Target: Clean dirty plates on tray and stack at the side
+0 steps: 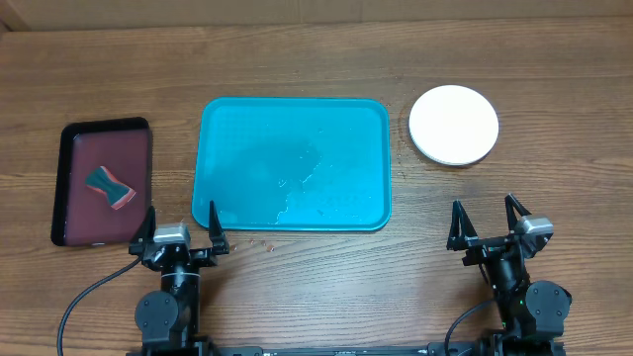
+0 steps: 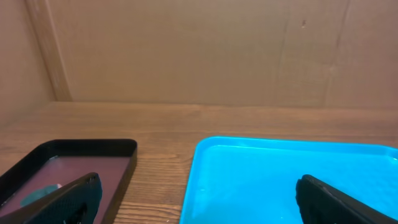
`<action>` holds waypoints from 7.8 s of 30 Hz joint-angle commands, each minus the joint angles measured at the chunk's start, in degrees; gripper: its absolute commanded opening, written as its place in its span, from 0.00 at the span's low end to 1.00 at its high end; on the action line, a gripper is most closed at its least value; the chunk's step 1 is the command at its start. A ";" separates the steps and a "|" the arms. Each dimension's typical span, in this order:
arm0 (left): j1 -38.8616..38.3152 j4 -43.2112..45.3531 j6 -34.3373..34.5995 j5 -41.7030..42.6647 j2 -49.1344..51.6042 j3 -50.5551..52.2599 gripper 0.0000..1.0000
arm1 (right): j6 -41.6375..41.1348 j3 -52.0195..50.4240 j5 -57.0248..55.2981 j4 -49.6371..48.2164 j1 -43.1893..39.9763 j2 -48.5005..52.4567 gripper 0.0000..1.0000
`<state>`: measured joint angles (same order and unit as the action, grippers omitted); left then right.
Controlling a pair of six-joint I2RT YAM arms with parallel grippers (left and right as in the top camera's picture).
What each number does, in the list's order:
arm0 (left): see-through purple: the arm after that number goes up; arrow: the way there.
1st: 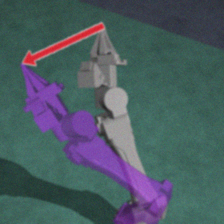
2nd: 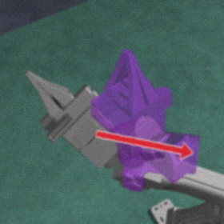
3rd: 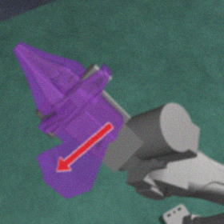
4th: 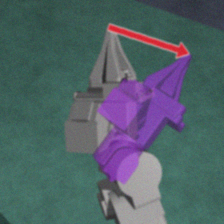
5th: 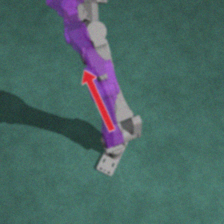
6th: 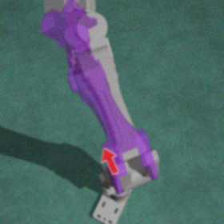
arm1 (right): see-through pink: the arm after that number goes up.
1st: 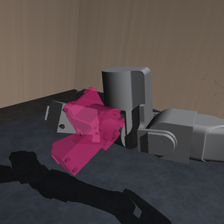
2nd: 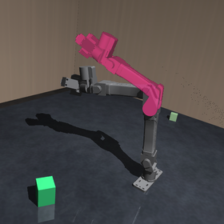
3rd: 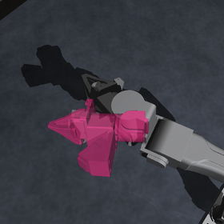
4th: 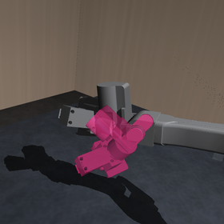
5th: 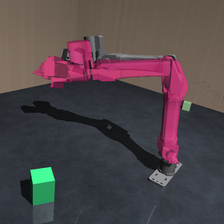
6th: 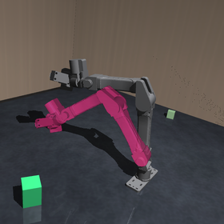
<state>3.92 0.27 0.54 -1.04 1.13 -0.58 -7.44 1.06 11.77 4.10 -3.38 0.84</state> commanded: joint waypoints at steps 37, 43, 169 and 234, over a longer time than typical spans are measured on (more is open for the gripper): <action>2.05 -4.74 0.94 0.85 -0.90 0.31 1.00 | 0.17 -0.61 -0.39 -0.37 -0.24 -0.68 1.00; 2.05 -4.74 0.94 0.85 -0.90 0.31 1.00 | 0.17 -0.61 -0.39 -0.37 -0.24 -0.68 1.00; 2.05 -4.72 0.94 0.85 -0.85 0.31 1.00 | 7.89 -0.59 -2.08 -0.13 0.26 -0.68 1.00; 2.05 -4.72 0.94 0.85 -0.85 0.31 1.00 | 7.89 -0.59 -2.08 -0.13 0.26 -0.68 1.00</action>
<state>5.67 -4.51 1.13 -0.86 0.86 -0.49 0.01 1.06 10.07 4.16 -3.33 0.84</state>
